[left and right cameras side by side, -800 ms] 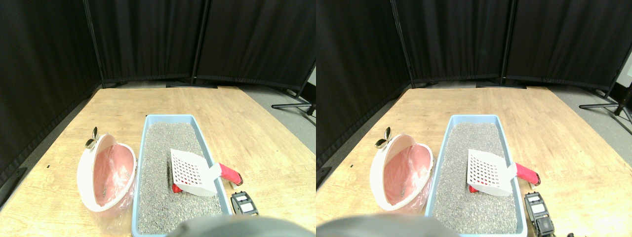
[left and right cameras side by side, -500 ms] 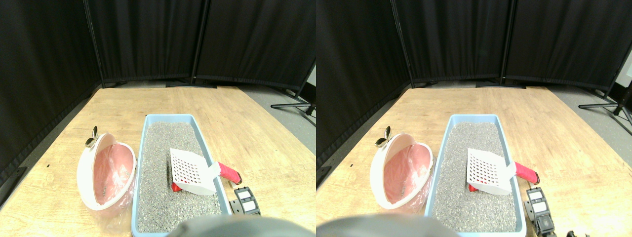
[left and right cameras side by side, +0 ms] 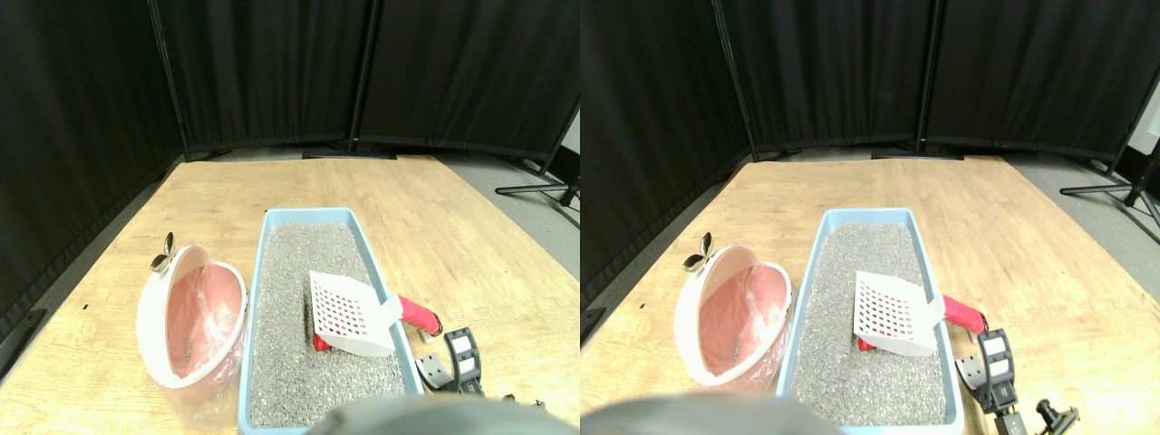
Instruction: Scoop (unimanual)
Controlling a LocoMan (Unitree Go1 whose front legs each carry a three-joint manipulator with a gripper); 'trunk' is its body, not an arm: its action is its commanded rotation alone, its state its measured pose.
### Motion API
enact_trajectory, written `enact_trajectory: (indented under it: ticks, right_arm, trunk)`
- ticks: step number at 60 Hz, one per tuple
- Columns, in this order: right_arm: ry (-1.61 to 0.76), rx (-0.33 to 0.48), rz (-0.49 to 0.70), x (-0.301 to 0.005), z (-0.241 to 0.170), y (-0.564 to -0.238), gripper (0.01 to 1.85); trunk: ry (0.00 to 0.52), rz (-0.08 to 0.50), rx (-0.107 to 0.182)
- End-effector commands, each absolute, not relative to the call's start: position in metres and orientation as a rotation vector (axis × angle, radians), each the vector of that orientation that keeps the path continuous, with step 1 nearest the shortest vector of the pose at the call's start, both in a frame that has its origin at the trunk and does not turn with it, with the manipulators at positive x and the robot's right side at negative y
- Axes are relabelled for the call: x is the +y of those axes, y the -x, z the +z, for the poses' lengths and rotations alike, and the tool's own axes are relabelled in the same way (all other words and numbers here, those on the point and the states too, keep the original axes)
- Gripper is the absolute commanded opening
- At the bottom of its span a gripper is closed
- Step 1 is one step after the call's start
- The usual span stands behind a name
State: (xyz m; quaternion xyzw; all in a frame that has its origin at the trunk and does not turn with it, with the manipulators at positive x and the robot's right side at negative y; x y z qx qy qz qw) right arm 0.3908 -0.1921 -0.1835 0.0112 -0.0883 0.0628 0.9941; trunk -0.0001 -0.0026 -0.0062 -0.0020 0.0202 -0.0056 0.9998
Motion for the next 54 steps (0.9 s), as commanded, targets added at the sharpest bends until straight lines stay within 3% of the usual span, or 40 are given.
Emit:
enact_trajectory:
  ticks: [1, 33, 54]
  right_arm:
    - [-0.037, -0.197, 0.131, -0.190, -0.179, -0.394, 0.92]
    - [-0.047, -0.142, 0.150, -0.192, -0.186, -0.421, 0.81]
    - [-0.127, -0.109, 0.104, -0.194, -0.190, -0.434, 0.84]
  trunk:
    - [0.019, -0.003, 0.028]
    - [0.028, -0.006, 0.030]
    - [0.032, -0.005, 0.030]
